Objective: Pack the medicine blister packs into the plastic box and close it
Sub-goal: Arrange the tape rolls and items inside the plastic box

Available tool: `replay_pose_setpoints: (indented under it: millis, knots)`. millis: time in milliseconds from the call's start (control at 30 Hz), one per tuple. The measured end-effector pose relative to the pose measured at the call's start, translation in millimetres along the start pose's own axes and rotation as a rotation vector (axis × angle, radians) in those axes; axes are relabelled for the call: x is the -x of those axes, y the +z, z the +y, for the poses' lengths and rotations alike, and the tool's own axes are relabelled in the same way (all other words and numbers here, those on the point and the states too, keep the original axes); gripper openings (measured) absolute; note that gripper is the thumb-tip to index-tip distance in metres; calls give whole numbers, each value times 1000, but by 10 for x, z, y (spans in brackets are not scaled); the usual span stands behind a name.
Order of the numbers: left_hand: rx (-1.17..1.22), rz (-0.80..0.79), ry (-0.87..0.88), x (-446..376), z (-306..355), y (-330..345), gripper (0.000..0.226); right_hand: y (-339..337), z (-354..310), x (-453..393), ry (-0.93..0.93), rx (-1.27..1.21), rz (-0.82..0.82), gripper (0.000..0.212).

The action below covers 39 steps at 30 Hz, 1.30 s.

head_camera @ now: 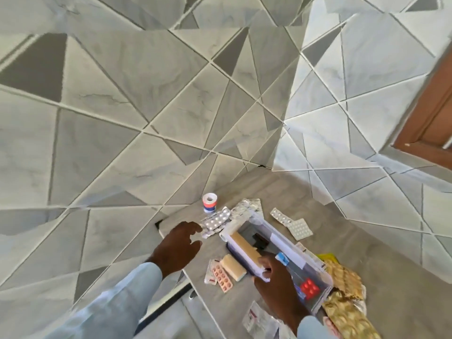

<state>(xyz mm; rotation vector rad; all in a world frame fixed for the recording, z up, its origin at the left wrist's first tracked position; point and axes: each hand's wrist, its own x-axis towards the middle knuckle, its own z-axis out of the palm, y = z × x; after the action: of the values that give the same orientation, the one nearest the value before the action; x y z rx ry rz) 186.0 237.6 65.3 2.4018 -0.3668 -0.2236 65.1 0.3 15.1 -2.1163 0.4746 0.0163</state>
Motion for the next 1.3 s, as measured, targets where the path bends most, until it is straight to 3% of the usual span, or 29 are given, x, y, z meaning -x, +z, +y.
replay_pose_setpoints:
  millis: [200, 467, 633, 900, 1067, 1167, 1233, 1300]
  knots:
    - [-8, -166, 57, -1072, -380, 163, 35, 361, -208, -389, 88, 23, 151, 28]
    - [-116, -165, 77, -2274, -578, 256, 53, 840, -582, -865, 285, -7, 241, 38]
    - [-197, -291, 50, -2563, -656, 502, 61, 802, -551, -685, 366, -9, 359, 32]
    - [-95, -303, 134, -2552, -347, 548, 50, 636, -413, -401, 456, -18, 569, 31]
    - [-4, -322, 190, -2312, -157, 555, 49, 790, -459, -462, 363, 139, 432, 20]
    - [23, -382, 175, -2174, -158, 560, 53, 928, -361, -508, 244, 485, 227, 28]
    - [47, -404, 162, -2059, -200, 544, 55, 1022, -334, -570, 263, 609, 44, 27]
    - [54, -411, 156, -1950, -220, 511, 56, 1143, -276, -662, 272, 773, -7, 34]
